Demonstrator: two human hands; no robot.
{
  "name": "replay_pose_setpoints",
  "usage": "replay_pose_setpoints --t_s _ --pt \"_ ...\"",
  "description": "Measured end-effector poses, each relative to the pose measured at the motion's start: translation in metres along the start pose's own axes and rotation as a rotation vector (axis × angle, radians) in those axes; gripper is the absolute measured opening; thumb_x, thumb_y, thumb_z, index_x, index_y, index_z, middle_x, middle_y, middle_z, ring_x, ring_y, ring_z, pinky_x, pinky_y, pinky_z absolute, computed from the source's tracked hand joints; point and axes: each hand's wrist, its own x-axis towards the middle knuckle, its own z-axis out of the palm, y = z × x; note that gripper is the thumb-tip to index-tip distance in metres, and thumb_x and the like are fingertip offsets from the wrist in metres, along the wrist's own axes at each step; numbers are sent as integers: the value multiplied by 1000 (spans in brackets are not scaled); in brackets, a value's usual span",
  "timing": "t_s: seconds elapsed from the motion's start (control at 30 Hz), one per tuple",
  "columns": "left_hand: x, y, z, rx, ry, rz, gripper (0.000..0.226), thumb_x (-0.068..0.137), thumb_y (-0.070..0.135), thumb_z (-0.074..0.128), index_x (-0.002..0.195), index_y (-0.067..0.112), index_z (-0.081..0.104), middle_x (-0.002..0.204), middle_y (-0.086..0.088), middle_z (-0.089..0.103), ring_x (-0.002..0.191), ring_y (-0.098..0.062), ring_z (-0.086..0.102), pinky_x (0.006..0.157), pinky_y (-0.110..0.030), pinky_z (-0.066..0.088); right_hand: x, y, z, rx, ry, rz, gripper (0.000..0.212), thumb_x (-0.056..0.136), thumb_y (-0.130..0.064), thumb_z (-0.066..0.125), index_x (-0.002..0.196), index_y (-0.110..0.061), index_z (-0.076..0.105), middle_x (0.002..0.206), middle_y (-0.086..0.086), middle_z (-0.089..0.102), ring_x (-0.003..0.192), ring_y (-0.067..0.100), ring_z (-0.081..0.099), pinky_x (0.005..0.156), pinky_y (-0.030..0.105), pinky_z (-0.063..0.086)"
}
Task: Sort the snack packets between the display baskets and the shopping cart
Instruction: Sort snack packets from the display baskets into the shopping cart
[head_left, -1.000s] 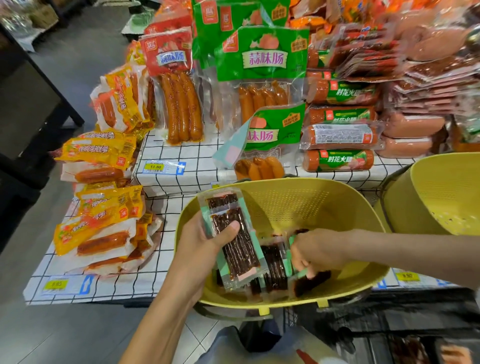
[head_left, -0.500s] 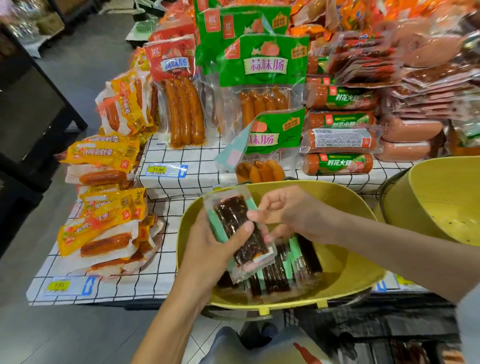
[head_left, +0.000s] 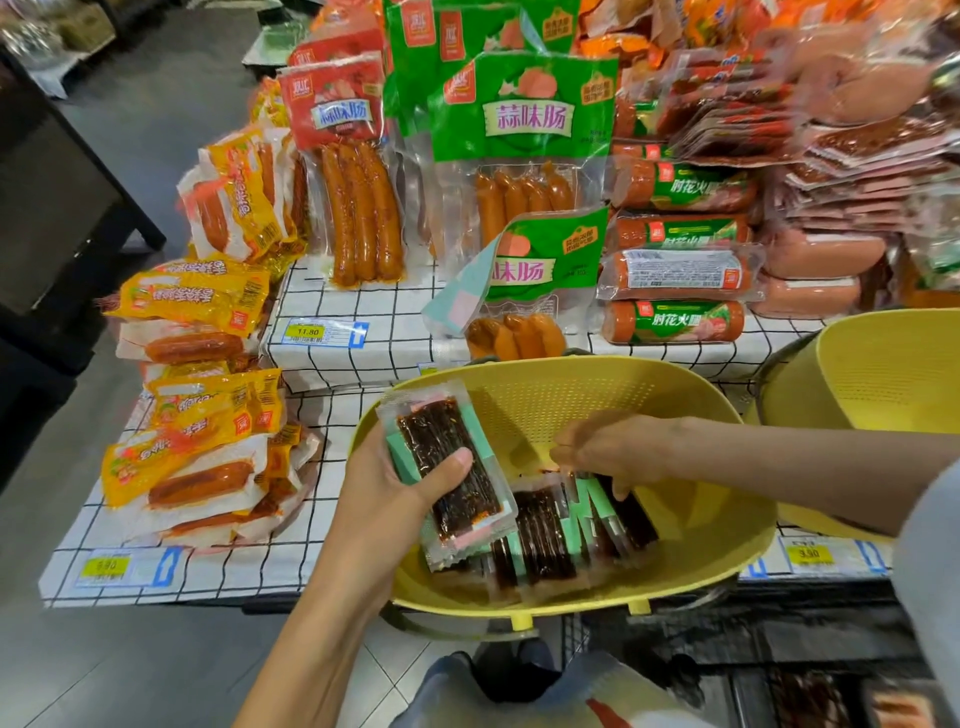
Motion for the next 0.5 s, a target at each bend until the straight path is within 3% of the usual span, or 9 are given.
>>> replay_pose_setpoints --t_s 0.07,0.13,0.2,0.27,0.33,0.4,0.43,0.5 --pt "0 0 -1 -5 -3 -3 40 79 4 70 115 16 59 98 7 74 89 -7 71 65 -13 54 1 4 -1 70 -36 28 53 86 -10 64 135 -9 42 128 5 55 120 23 50 93 32 43" --pt "-1 -1 -1 -12 -2 -2 40 79 3 70 116 15 59 97 8 74 88 -6 71 64 -12 53 3 7 -5 114 -7 14 24 87 -11 64 109 -12 55 100 -2 56 102 20 53 79 29 43" --pt "-1 0 -2 -8 2 -1 41 79 4 70 116 16 59 98 7 74 88 -7 71 64 -14 54 0 11 -12 169 53 -20 15 84 -14 68 86 -19 54 94 -3 53 95 18 51 75 29 42" --pt "-1 1 -3 -7 8 -7 41 79 6 70 117 17 59 101 3 74 91 -9 71 72 -22 57 -6 12 -16 355 171 -94 15 85 -14 67 82 -19 53 95 -4 56 94 13 52 77 27 46" --pt "-1 4 -4 -6 17 -12 38 80 9 70 116 18 60 102 2 74 94 -12 70 84 -33 56 -17 9 -23 643 307 -150 9 88 -10 63 84 -13 56 85 -12 60 82 -1 57 67 17 46" --pt "-1 6 -6 -6 35 -9 37 81 11 69 115 19 59 103 2 73 98 -14 69 91 -40 53 -28 4 -34 890 390 -191 9 90 -10 61 88 -1 60 79 -12 66 74 -2 62 59 14 48" --pt "-2 7 -8 -8 50 -8 36 81 12 69 115 20 59 104 2 73 99 -15 69 92 -41 53 -33 2 -40 977 427 -187 16 89 -15 61 91 2 61 82 -7 70 76 4 66 61 20 52" --pt "-2 9 -12 -29 88 7 36 79 15 69 113 23 60 105 4 73 100 -14 68 90 -40 53 -41 -1 -46 1122 454 -159 28 85 -24 62 98 1 62 92 10 73 87 29 69 75 46 56"
